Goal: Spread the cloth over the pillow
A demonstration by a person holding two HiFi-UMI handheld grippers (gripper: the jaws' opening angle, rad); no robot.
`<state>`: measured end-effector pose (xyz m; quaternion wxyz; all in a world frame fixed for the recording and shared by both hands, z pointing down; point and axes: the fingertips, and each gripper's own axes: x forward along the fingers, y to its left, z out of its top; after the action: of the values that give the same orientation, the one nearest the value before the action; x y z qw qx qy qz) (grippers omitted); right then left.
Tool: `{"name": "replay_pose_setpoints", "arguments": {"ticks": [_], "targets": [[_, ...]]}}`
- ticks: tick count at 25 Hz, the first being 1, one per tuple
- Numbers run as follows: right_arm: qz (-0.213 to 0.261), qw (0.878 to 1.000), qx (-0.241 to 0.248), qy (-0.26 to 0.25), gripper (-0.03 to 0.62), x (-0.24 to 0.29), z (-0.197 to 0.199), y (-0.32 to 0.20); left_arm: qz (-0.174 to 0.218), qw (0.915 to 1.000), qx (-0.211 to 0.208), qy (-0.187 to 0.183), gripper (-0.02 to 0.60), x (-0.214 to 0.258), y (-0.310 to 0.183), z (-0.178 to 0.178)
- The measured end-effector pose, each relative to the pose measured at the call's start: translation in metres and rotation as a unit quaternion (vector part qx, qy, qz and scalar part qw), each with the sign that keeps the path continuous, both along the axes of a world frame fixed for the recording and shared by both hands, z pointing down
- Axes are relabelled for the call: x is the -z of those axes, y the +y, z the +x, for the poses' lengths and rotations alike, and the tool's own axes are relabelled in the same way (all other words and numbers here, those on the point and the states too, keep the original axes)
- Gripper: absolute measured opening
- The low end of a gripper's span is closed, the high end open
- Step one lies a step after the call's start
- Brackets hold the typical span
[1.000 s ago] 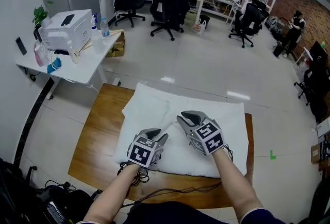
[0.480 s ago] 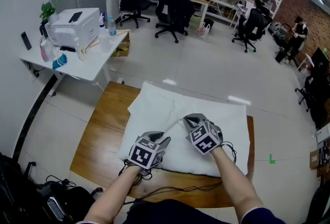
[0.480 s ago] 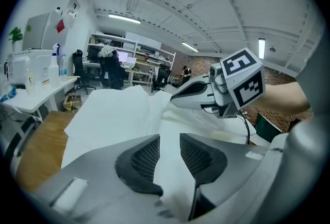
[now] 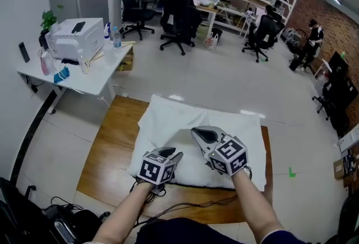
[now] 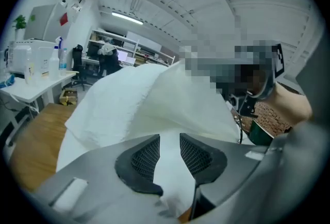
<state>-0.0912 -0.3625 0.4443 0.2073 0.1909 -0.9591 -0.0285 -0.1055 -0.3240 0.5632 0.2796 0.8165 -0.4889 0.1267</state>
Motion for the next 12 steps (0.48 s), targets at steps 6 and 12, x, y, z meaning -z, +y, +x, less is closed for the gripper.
{"name": "replay_pose_setpoints", "arguments": {"ticks": [6,12], "targets": [[-0.001,0.999,0.018,-0.034,0.014,0.018,-0.016,0.045,0.039,0.9922,0.044,0.11,0.129,0.027,0.006,-0.043],[-0.002,0.998,0.038,-0.042,0.014,0.021,-0.034,0.085,0.048,0.9851,0.058,0.155,0.169,0.035,0.03,-0.069]]}}
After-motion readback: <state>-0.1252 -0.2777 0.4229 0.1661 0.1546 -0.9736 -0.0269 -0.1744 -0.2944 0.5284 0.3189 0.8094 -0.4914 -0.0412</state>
